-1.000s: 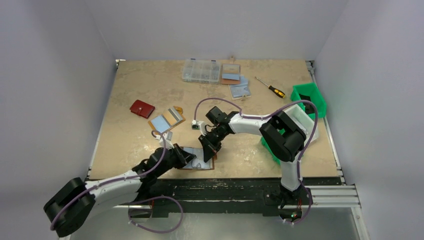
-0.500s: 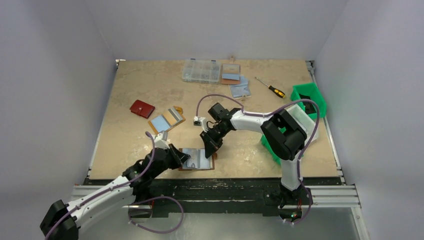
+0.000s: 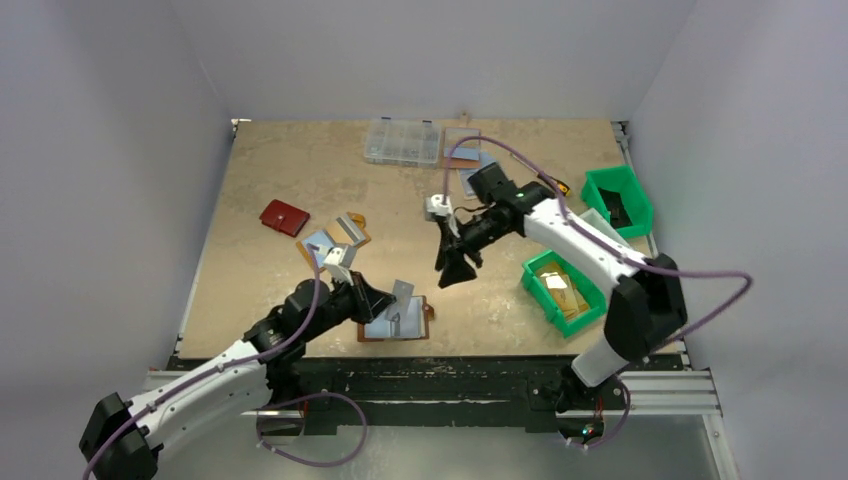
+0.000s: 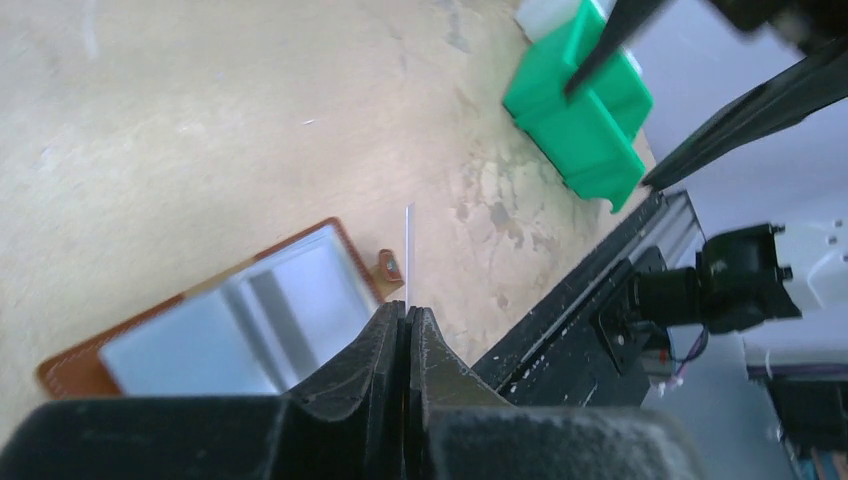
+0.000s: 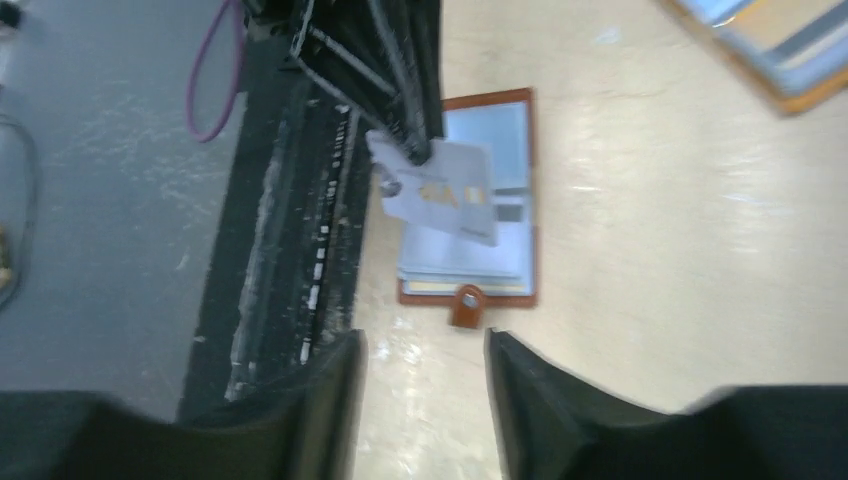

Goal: Take the credit cards out of the card holder
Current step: Remove the credit card from the card holder, then place the credit card in the storage box.

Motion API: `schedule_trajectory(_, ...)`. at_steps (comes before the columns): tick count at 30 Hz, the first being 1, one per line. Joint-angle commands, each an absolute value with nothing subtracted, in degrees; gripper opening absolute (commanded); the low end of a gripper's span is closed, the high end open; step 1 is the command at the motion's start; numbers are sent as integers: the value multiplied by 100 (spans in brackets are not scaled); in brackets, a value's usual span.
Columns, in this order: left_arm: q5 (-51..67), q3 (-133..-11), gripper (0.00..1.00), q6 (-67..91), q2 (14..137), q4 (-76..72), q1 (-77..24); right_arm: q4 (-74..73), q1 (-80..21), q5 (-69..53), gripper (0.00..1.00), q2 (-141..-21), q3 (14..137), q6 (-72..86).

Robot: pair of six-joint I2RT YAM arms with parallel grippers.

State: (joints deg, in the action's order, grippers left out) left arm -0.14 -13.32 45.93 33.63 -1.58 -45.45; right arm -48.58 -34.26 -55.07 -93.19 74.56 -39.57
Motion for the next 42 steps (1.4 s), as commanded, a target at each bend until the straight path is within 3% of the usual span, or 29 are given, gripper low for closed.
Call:
schedule_trajectory(1,1039,-1845,0,3346,3993,-1762,-4569,-4764,-2954,-5240,68,-8061,7235,-4860)
schedule_trajectory(3,1235,-1978,0,2938,4403,-2149,-4575,-4943,-2927,-5084,95,-7633,6943,-5667)
schedule_trajectory(4,1318,-2046,0,2724,4603,-2319,-4574,-5243,-2927,-5079,98,-7581,6928,-6089)
schedule_trajectory(9,1781,-2426,0,1980,5562,-3287,-4581,-6209,-2896,-5160,98,-8022,7681,-6134)
schedule_trajectory(18,2205,-2961,0,1583,6450,-3883,-4585,-6058,-2883,-5525,90,-8479,7633,-5688)
schedule_trajectory(26,2321,-3092,0,1610,6726,-4026,-4581,-6404,-2800,-5890,61,-8830,7952,-5791)
schedule_trajectory(29,2305,-3147,0,1577,6803,-4034,-4576,-6511,-2723,-6033,40,-8833,7980,-5868)
schedule_trajectory(31,2291,-3181,0,1573,6865,-4089,-4577,-6521,-2683,-6017,17,-8840,7961,-5879)
schedule_trajectory(32,2252,-3187,0,1602,6904,-4133,-4568,-6536,-2657,-5948,0,-8856,7955,-5891)
schedule_trajectory(33,2173,-3217,0,1626,6926,-4130,-4567,-6531,-2649,-5854,0,-8859,7947,-5878)
schedule_trajectory(34,1979,-3269,5,1670,6961,-4037,-4565,-6568,-2631,-5778,0,-8874,7956,-5872)
schedule_trajectory(37,1350,-3595,54,1738,7003,-3173,-4513,-7019,-2465,-5552,0,-8936,8170,-6212)
schedule_trajectory(38,1209,-3680,66,1721,7005,-2939,-4470,-7290,-2338,-5511,0,-8963,8288,-6511)
schedule_trajectory(40,935,-3796,81,1691,6976,-2565,-4358,-7684,-1984,-5466,0,-9020,8519,-6869)
schedule_trajectory(42,762,-3874,88,1605,6970,-2282,-4217,-7879,-1566,-5407,0,-9038,8664,-6993)
